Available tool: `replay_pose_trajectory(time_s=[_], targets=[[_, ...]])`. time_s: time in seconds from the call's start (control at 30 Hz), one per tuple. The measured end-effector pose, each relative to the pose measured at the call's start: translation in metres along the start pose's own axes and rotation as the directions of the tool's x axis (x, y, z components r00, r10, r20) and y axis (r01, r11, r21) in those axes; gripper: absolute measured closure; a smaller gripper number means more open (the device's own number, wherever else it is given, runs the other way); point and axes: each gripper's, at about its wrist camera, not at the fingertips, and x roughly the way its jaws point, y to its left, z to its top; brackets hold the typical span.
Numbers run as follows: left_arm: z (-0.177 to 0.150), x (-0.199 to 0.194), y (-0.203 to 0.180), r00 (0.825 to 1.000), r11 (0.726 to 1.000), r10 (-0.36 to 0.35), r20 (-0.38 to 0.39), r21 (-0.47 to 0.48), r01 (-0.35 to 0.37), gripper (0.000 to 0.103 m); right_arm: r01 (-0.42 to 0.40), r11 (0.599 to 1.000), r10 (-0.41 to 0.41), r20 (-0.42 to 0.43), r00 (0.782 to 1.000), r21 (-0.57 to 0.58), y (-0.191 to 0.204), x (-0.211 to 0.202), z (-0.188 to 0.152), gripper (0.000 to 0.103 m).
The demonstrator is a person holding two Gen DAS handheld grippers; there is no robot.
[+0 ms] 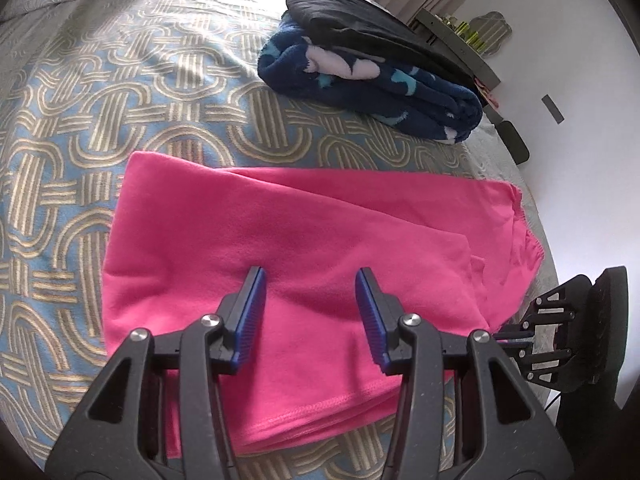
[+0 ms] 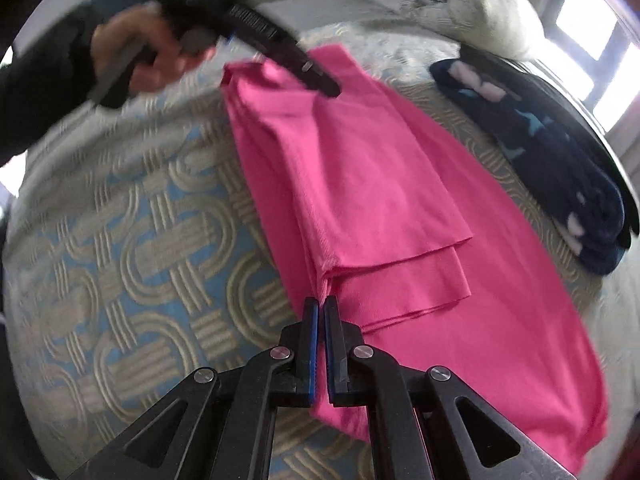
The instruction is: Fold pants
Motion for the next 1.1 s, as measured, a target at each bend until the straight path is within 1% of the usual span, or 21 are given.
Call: replay_pose_trajectory(time_s=[0.2, 0.27, 0.3, 0.33, 0.37, 0.4, 0.47, 0.5, 0.57, 0.6, 0.63, 0.67, 0.7, 0.73, 0.77, 0.8, 0.87, 0.9, 0.97, 1.03, 1.1], targets=[[-0.001, 0.000, 0.000, 1.000, 1.000, -0.005, 0.005, 0.010, 0.005, 0.055, 0.037, 0.999, -0.039, -0.048, 0.998, -0.035, 0.003, -0.003, -0.008, 0.101], [-0.001, -0.002, 0.003, 1.000, 1.000, -0.022, 0.005, 0.004, 0.022, 0.055, 0.001, 1.000, -0.002, -0.070, 0.998, -0.006, 0.003, -0.005, -0.012, 0.101], [-0.003, -0.004, 0.004, 0.999, 1.000, -0.031, 0.005, 0.000, 0.031, 0.054, -0.016, 0.999, 0.018, -0.045, 0.999, 0.034, 0.001, -0.010, -0.014, 0.100], [-0.004, -0.007, 0.006, 0.999, 0.999, -0.044, 0.005, -0.002, 0.044, 0.052, -0.056, 0.995, 0.058, -0.021, 0.998, 0.079, -0.001, -0.016, -0.016, 0.100], [-0.005, -0.010, 0.007, 0.998, 0.998, -0.055, 0.007, 0.000, 0.055, 0.049, -0.085, 0.990, 0.085, 0.007, 0.996, 0.115, -0.003, -0.021, -0.015, 0.099], [-0.007, -0.013, 0.007, 0.998, 0.998, -0.065, 0.010, 0.006, 0.065, 0.046, -0.094, 0.985, 0.090, 0.039, 0.995, 0.145, -0.005, -0.026, -0.014, 0.096], [-0.012, -0.022, 0.010, 0.996, 0.996, -0.084, 0.029, 0.021, 0.083, 0.046, -0.169, 0.961, 0.138, 0.150, 0.979, 0.219, -0.009, -0.042, -0.007, 0.092], [-0.013, -0.026, 0.011, 0.995, 0.996, -0.090, 0.041, 0.027, 0.089, 0.046, -0.188, 0.950, 0.135, 0.213, 0.968, 0.251, -0.011, -0.049, -0.001, 0.088], [-0.017, -0.036, 0.013, 0.992, 0.996, -0.084, 0.097, 0.045, 0.080, 0.046, -0.213, 0.913, 0.095, 0.328, 0.940, 0.347, -0.016, -0.055, 0.021, 0.085], [-0.019, -0.040, 0.014, 0.989, 0.996, -0.076, 0.125, 0.046, 0.071, 0.046, -0.212, 0.895, 0.066, 0.355, 0.933, 0.393, -0.017, -0.051, 0.034, 0.085], [-0.020, -0.039, 0.014, 0.989, 0.997, -0.073, 0.129, 0.046, 0.068, 0.052, -0.212, 0.880, 0.048, 0.364, 0.930, 0.425, -0.017, -0.044, 0.046, 0.085], [-0.023, -0.038, 0.013, 0.990, 0.997, -0.059, 0.130, 0.057, 0.052, 0.057, -0.208, 0.865, 0.040, 0.351, 0.935, 0.457, -0.014, -0.031, 0.063, 0.086], [-0.025, -0.036, 0.011, 0.991, 0.997, -0.027, 0.134, 0.075, 0.017, 0.067, -0.193, 0.862, 0.030, 0.332, 0.943, 0.470, -0.011, -0.021, 0.073, 0.087], [-0.029, -0.035, 0.009, 0.990, 0.995, 0.022, 0.143, 0.096, -0.036, 0.068, -0.144, 0.858, -0.011, 0.297, 0.955, 0.493, -0.005, -0.004, 0.087, 0.089], [-0.034, -0.032, 0.007, 0.986, 0.989, 0.074, 0.147, 0.119, -0.092, 0.068, -0.124, 0.853, -0.025, 0.277, 0.960, 0.507, -0.003, 0.006, 0.092, 0.094], [-0.040, -0.028, 0.005, 0.982, 0.979, 0.125, 0.144, 0.143, -0.146, 0.068, -0.102, 0.843, -0.036, 0.244, 0.969, 0.528, 0.000, 0.019, 0.095, 0.095], [-0.047, -0.022, 0.005, 0.976, 0.966, 0.165, 0.142, 0.179, -0.189, 0.068, -0.028, 0.831, -0.070, 0.154, 0.986, 0.556, 0.002, 0.045, 0.091, 0.096], [-0.051, -0.023, 0.005, 0.971, 0.959, 0.174, 0.162, 0.195, -0.204, 0.068, 0.000, 0.836, -0.101, 0.154, 0.983, 0.549, 0.005, 0.045, 0.082, 0.099], [-0.055, -0.023, 0.002, 0.960, 0.943, 0.211, 0.183, 0.222, -0.250, 0.067, 0.047, 0.833, -0.152, 0.147, 0.977, 0.551, 0.006, 0.038, 0.070, 0.099], [-0.056, -0.023, -0.002, 0.944, 0.927, 0.262, 0.198, 0.220, -0.303, 0.065, 0.107, 0.812, -0.211, 0.118, 0.970, 0.574, -0.001, 0.029, 0.053, 0.099], [-0.057, -0.021, -0.006, 0.931, 0.913, 0.301, 0.205, 0.221, -0.344, 0.064, 0.134, 0.783, -0.239, 0.094, 0.966, 0.607, -0.012, 0.023, 0.034, 0.099]])
